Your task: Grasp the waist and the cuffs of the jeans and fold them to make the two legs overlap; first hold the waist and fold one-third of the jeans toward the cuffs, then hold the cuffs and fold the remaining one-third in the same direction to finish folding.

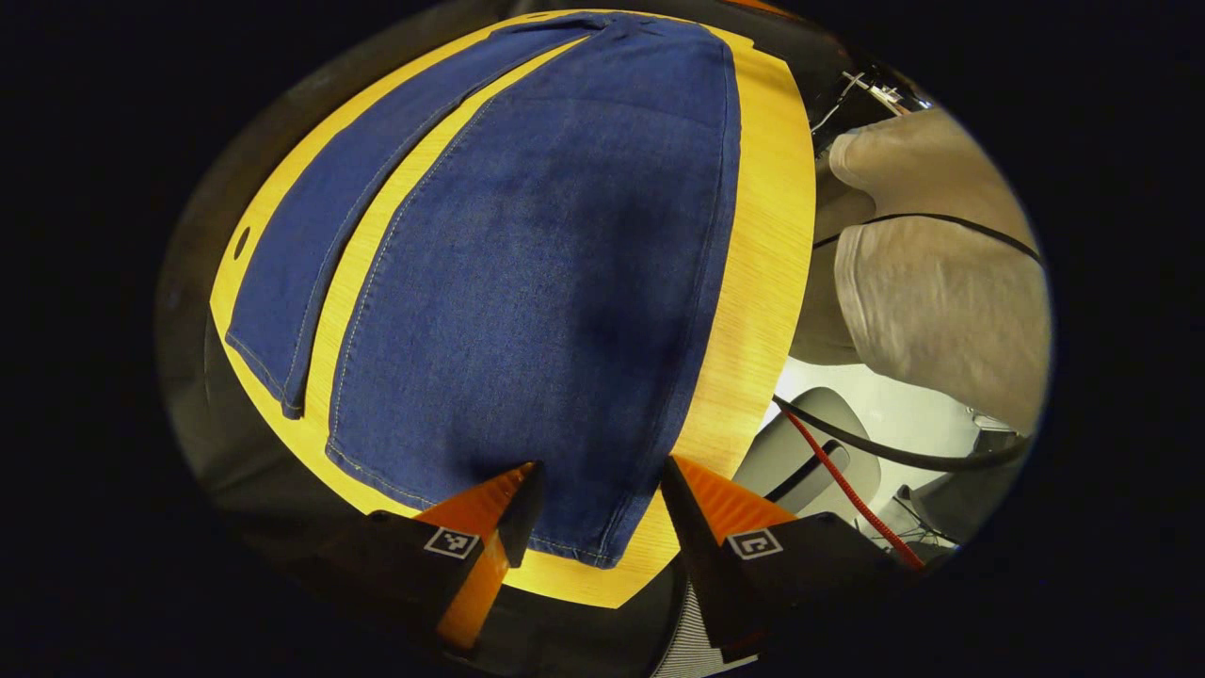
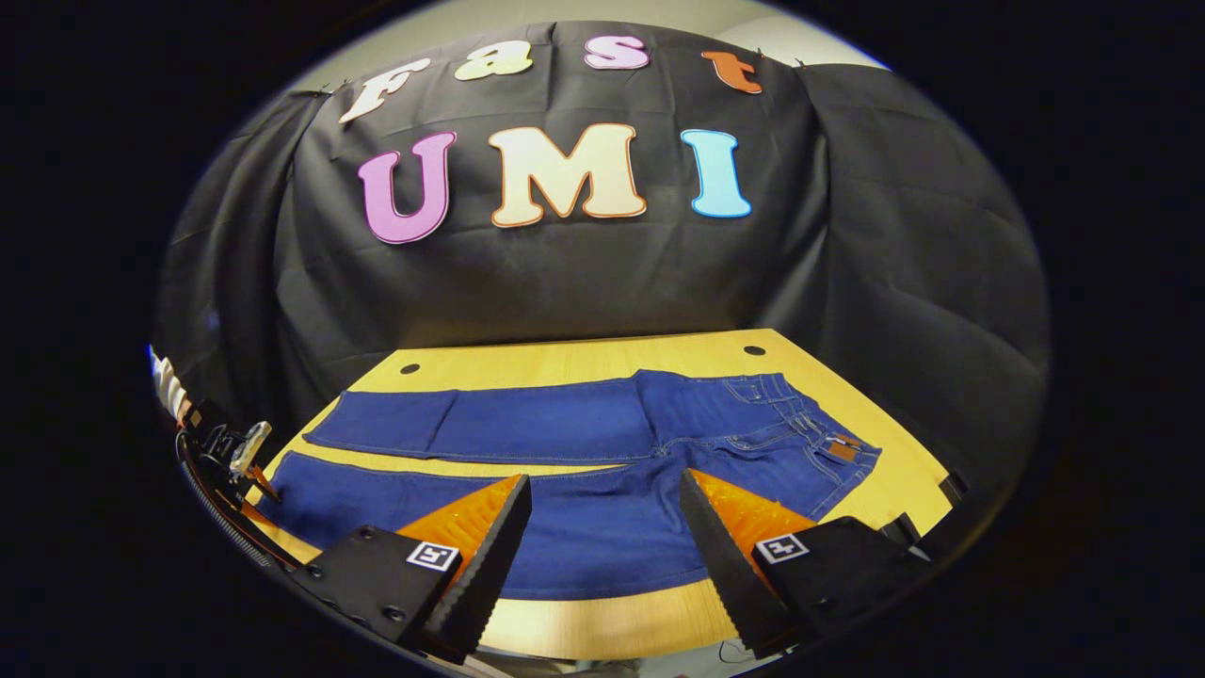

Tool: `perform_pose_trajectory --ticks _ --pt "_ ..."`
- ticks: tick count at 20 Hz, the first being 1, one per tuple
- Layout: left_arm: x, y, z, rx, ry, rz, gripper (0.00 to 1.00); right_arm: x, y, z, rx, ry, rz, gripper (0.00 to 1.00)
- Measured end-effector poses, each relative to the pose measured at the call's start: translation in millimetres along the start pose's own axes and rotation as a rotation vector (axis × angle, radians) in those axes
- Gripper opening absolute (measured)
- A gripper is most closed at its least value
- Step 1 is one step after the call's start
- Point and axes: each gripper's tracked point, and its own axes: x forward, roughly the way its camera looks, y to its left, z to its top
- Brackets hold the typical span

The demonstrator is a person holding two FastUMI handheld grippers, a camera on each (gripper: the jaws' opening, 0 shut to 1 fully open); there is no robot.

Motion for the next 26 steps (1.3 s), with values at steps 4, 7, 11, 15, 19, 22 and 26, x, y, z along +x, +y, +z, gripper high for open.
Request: perform_pose_trajectory --ticks 4,7,11,15,19,22,26 --pt "0 3 0 0.011 0.009 -0.002 0.65 -5 -3 -7 -0.051 0.058 0.047 0.99" --pt "2 -1 2 0.011 -0.01 0.0 0.35 -7 -20 -12 -0.109 0.118 0.076 0.98" --pt "1 -2 3 0.037 -0.017 -0.012 0.03 -7 -49 -17 -0.206 0.187 0.091 0.99" --pt "1 1 1 0.022 0.022 -0.047 0.0 5 -67 -33 -0.429 0.305 0.156 0.99" --pt "2 1 1 -0.005 0.049 -0.069 0.0 14 -95 -61 -0.69 0.452 0.265 0.99" --pt "1 2 2 -0.023 0.061 -0.063 0.0 29 -124 -80 -0.822 0.581 0.343 1.0" --pt "1 2 2 -0.043 0.082 -0.035 0.0 51 -152 -91 -0.913 0.728 0.423 1.0"
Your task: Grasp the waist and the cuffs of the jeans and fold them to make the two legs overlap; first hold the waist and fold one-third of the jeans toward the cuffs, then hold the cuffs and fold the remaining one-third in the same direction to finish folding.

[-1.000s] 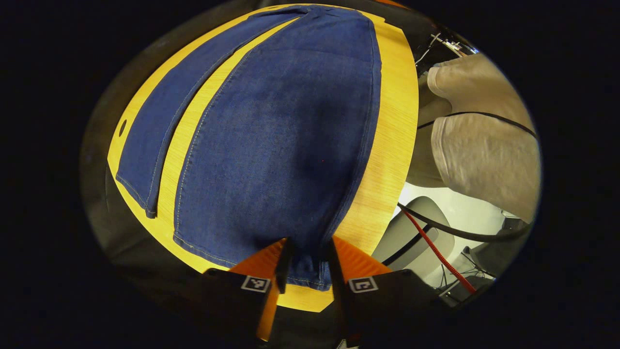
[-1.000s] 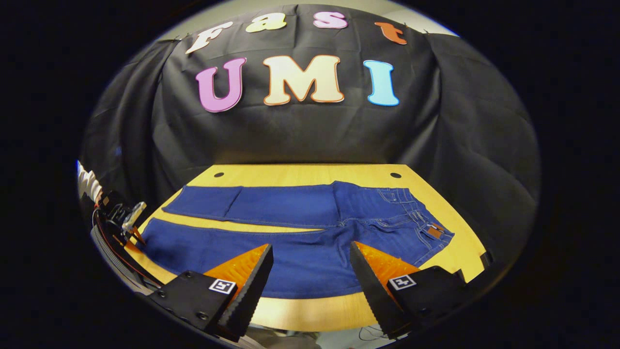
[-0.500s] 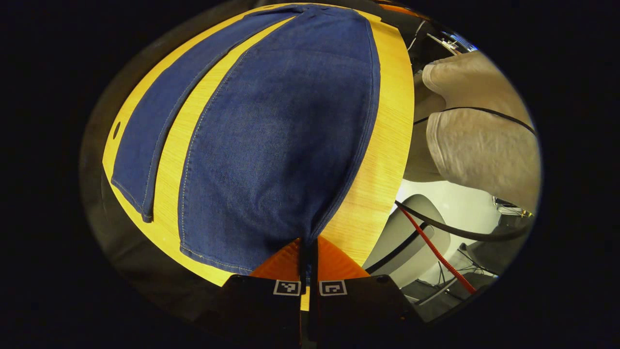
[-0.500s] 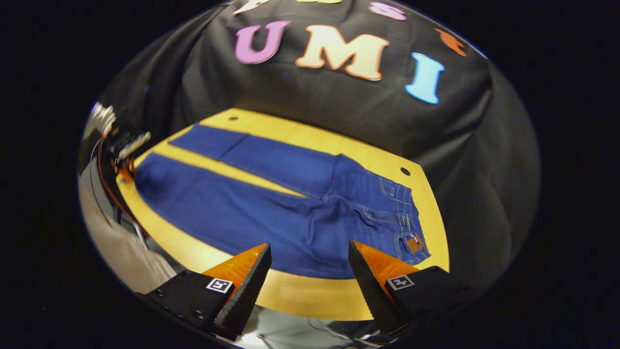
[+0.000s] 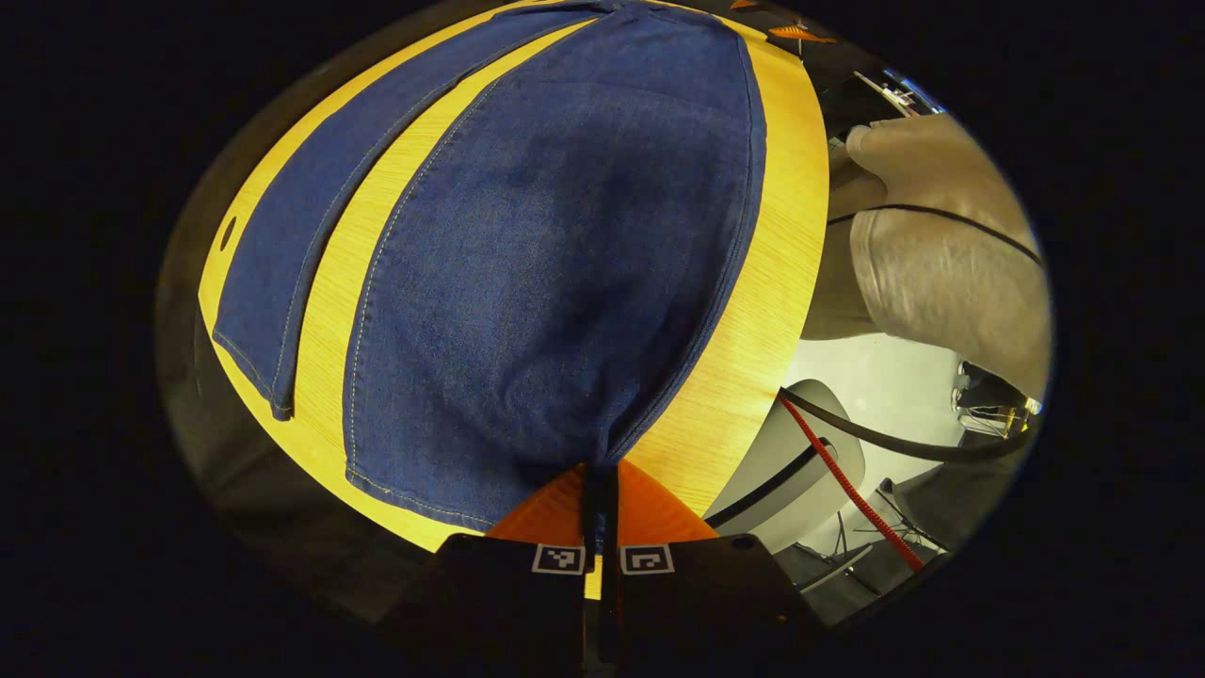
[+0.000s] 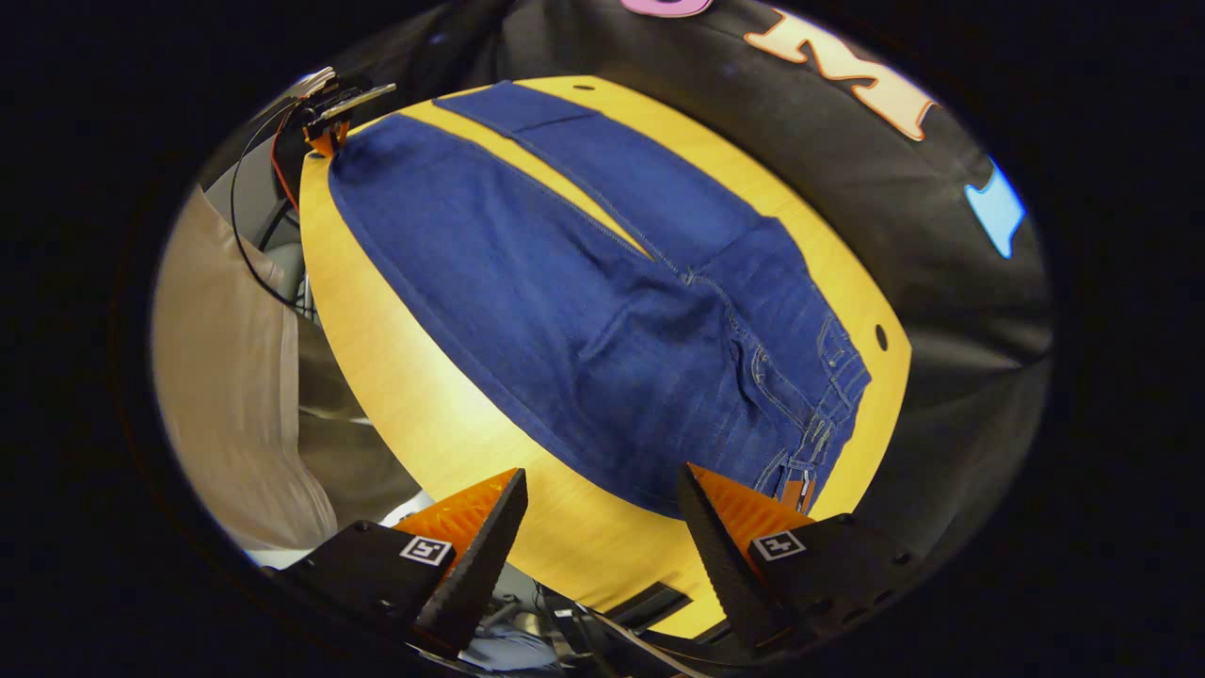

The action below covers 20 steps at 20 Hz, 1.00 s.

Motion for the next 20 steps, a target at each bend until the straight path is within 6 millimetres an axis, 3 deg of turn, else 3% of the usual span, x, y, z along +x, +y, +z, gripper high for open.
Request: perform_pose_trajectory --ticks 5,9,15,20 --pt "0 -2 1 -0.042 0.035 0.016 0.0 33 -5 -29 -0.216 0.192 0.123 1.0" --pt "1 -1 1 -0.076 0.072 0.02 0.0 58 -21 -37 -0.255 0.25 0.17 1.0" --pt "1 -1 2 -0.139 0.11 0.033 0.0 76 -54 -73 -0.354 0.335 0.187 1.0" --pt "0 -1 2 -0.147 0.173 0.029 0.0 78 -56 -73 -0.4 0.358 0.238 0.97"
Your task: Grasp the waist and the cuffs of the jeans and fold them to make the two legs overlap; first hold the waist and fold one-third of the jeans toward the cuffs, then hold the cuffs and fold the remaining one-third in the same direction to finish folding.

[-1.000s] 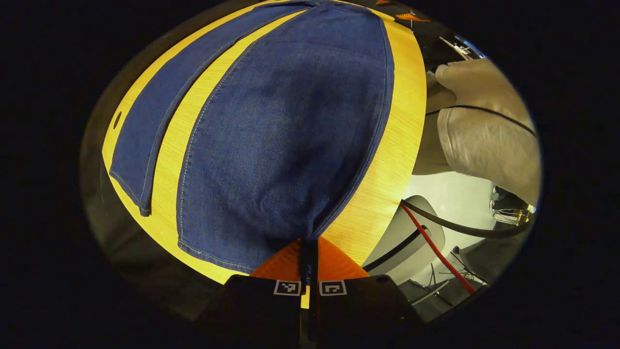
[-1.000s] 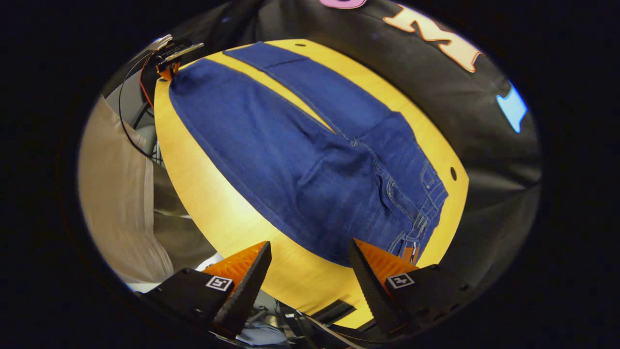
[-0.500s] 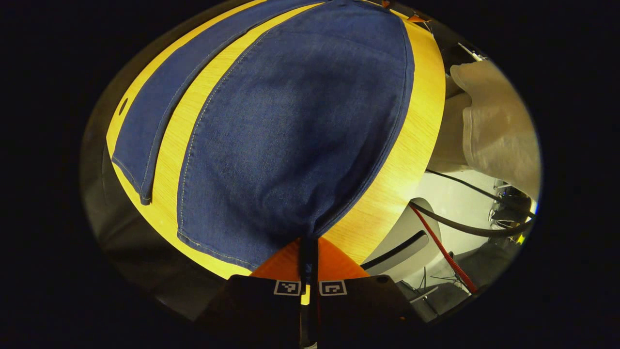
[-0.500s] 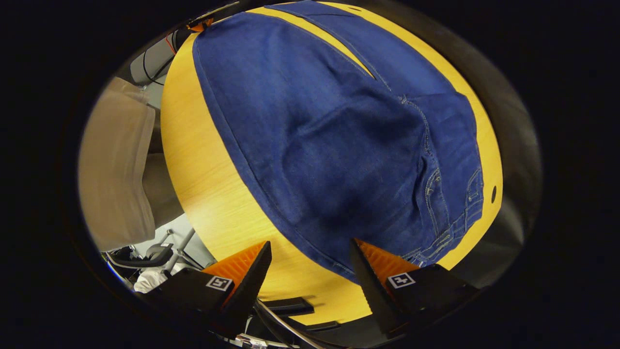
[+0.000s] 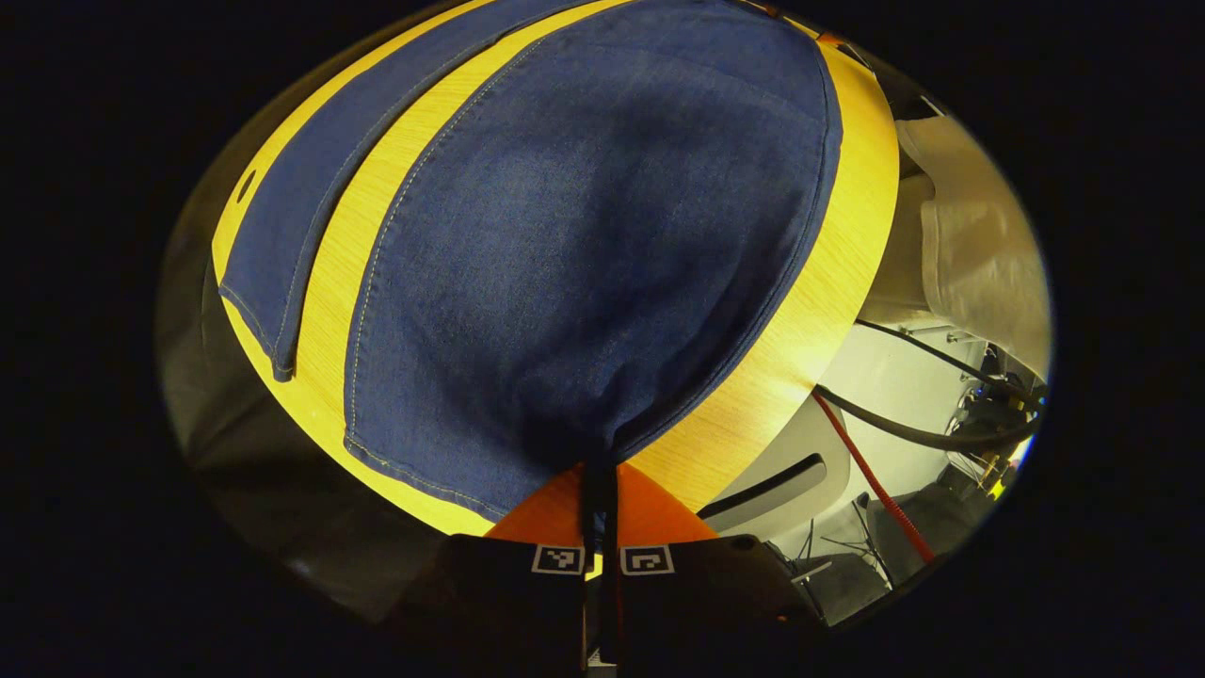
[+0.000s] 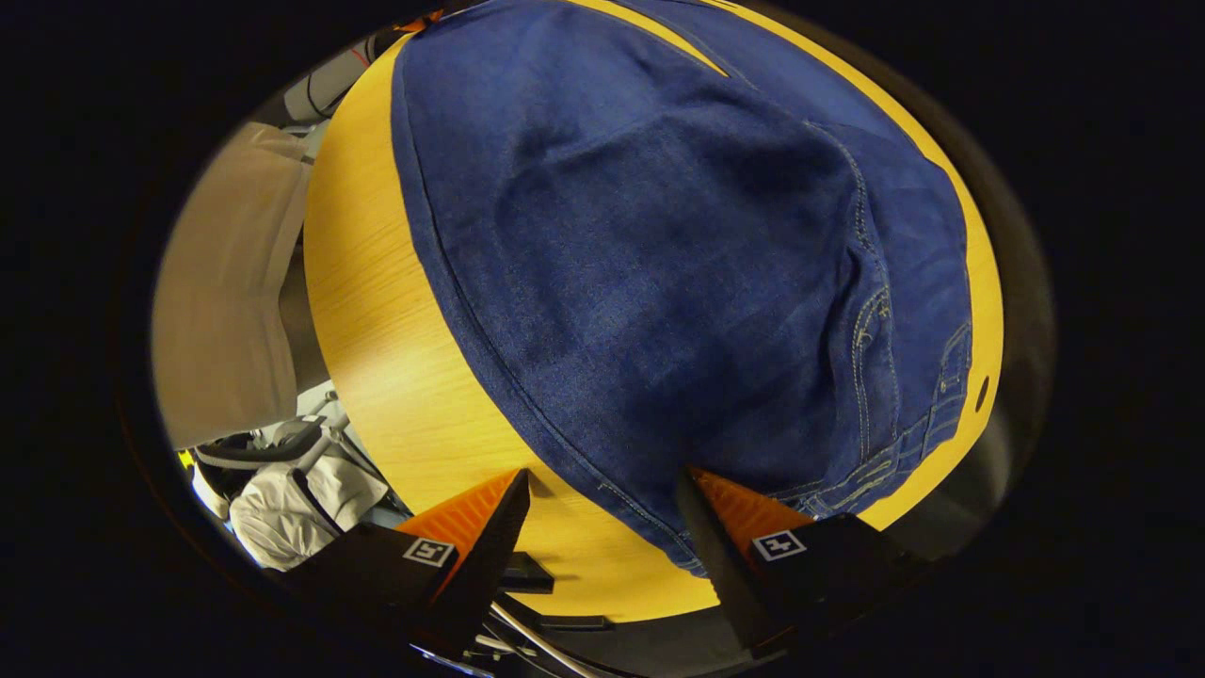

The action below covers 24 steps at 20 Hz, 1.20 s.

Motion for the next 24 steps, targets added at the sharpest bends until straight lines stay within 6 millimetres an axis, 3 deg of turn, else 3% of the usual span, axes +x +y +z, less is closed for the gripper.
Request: perform_pose_trajectory --ticks 7,10,11,13,15,16,19,20,24 --pt "-1 0 0 -0.036 0.046 0.002 0.0 1 -3 0 0.04 0.011 -0.026 0.91" --pt "-1 -1 0 -0.063 0.027 0.01 0.0 -1 -17 6 0.113 -0.024 -0.026 0.65" --pt "-1 -1 1 -0.071 0.018 0.013 0.0 1 -18 7 0.126 -0.03 -0.031 0.63" --pt "-1 -1 1 -0.08 -0.002 0.018 0.0 -3 -25 11 0.136 -0.034 -0.046 0.48" --pt "-1 0 1 -0.078 -0.011 0.016 0.0 -4 -38 15 0.114 -0.04 -0.091 0.29" --pt "0 -1 1 -0.073 -0.011 0.012 0.0 -6 -38 15 0.108 -0.037 -0.107 0.12" --pt "0 -1 1 -0.06 -0.004 -0.005 0.0 -4 -34 13 0.151 -0.025 -0.133 0.11" --pt "0 -1 1 -0.054 -0.01 -0.004 0.0 -2 -34 11 0.195 -0.011 -0.143 0.05" --pt "0 0 4 -0.116 -0.117 0.047 0.0 -11 -40 14 0.284 -0.029 -0.225 0.04"
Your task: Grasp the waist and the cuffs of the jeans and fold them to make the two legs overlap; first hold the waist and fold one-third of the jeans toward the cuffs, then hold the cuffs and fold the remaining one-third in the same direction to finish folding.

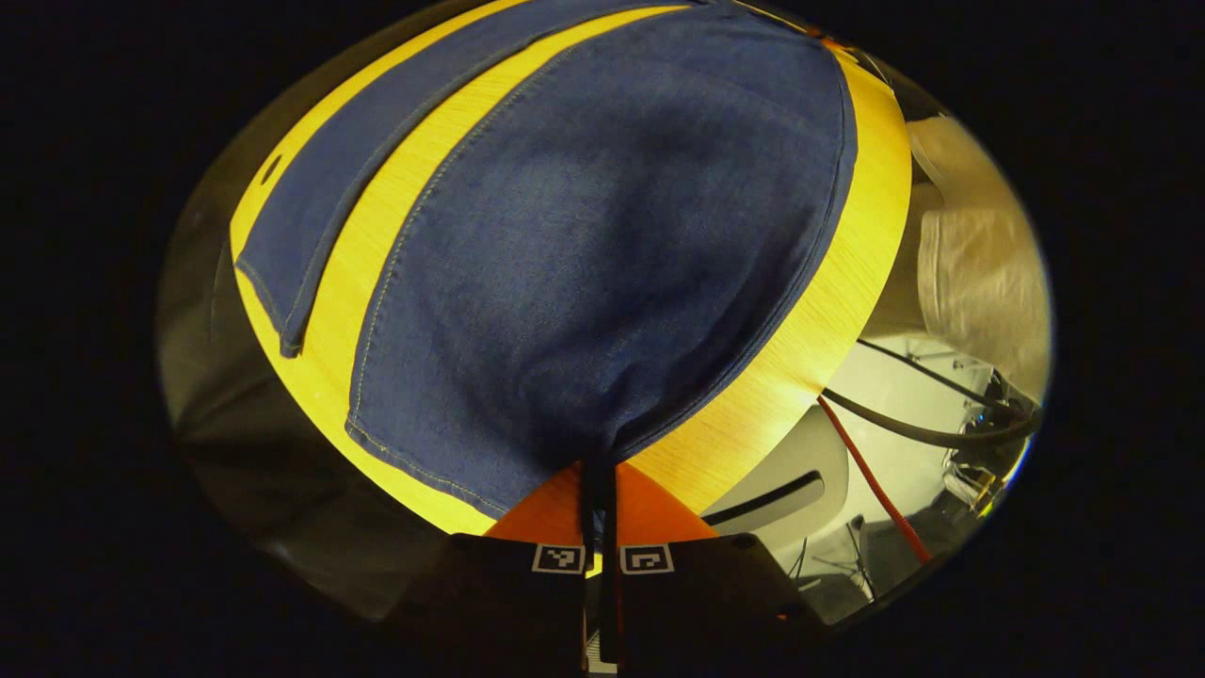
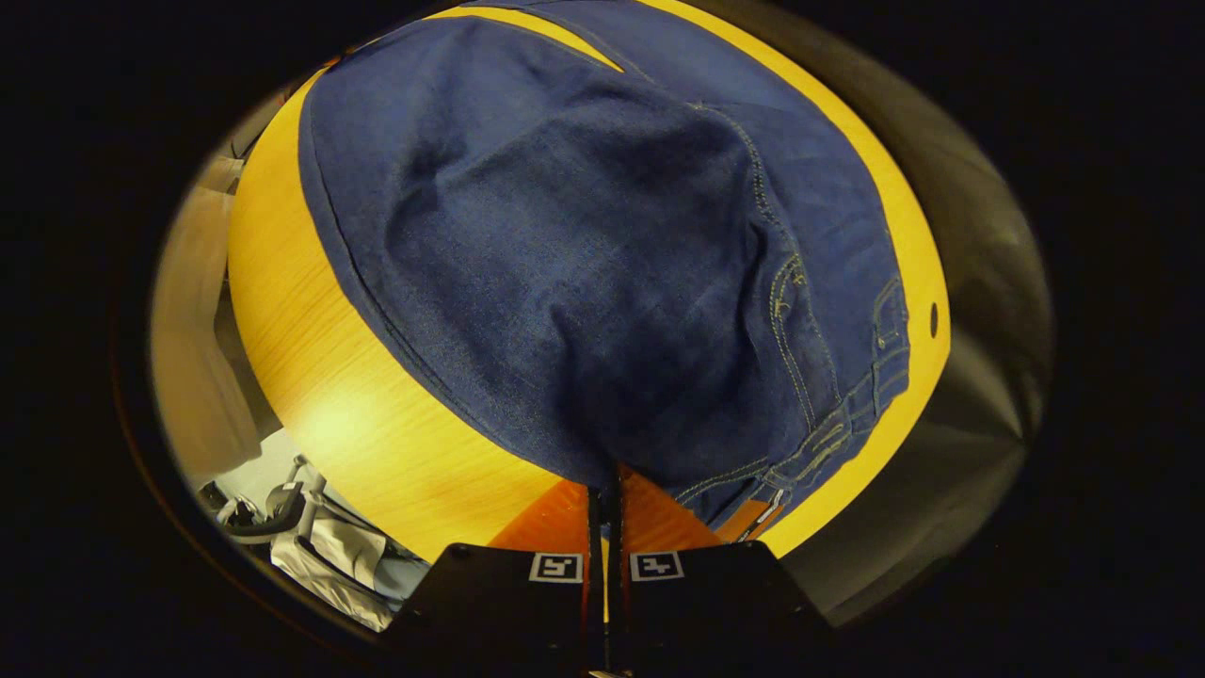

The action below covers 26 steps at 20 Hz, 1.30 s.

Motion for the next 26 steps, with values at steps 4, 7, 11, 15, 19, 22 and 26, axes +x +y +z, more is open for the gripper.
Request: perform_pose_trajectory --ticks 4,7,11,15,19,22,26 --pt "-9 -3 5 -0.206 -0.086 -0.042 0.0 -21 -10 6 0.181 -0.059 -0.005 0.04" --pt "-37 9 22 -0.369 -0.205 -0.071 0.0 -35 -28 13 0.345 -0.134 0.007 0.04" --pt "-68 25 53 -0.643 -0.333 -0.113 0.0 -58 -49 26 0.539 -0.223 0.043 0.04" --pt "-90 55 61 -0.806 -0.335 -0.087 0.0 -80 -77 34 0.667 -0.264 0.039 0.04" --pt "-118 101 93 -0.956 -0.476 -0.095 0.0 -104 -122 56 0.891 -0.348 -0.033 0.04" --pt "-131 141 130 -1.037 -0.595 -0.094 0.0 -104 -148 74 1.112 -0.405 -0.07 0.03" --pt "-141 191 163 -1.135 -0.705 -0.1 0.0 -121 -176 94 1.307 -0.482 -0.042 0.04"
